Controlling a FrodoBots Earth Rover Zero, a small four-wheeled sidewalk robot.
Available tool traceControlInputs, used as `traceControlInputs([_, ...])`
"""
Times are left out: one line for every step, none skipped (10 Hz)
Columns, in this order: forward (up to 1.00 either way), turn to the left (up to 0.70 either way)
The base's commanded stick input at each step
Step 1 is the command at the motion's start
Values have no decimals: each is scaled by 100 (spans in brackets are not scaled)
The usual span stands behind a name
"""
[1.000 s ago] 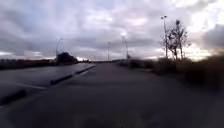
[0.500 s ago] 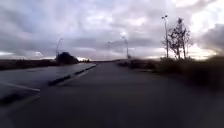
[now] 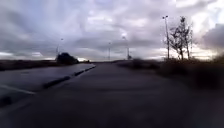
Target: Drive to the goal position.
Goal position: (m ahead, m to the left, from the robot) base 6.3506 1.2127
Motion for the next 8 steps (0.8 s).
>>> traceControlInputs([70,0])
traceControlInputs([70,0])
traceControlInputs([70,0])
traceControlInputs([70,0])
traceControlInputs([70,0])
traceControlInputs([70,0])
traceControlInputs([70,0])
traceControlInputs([70,0])
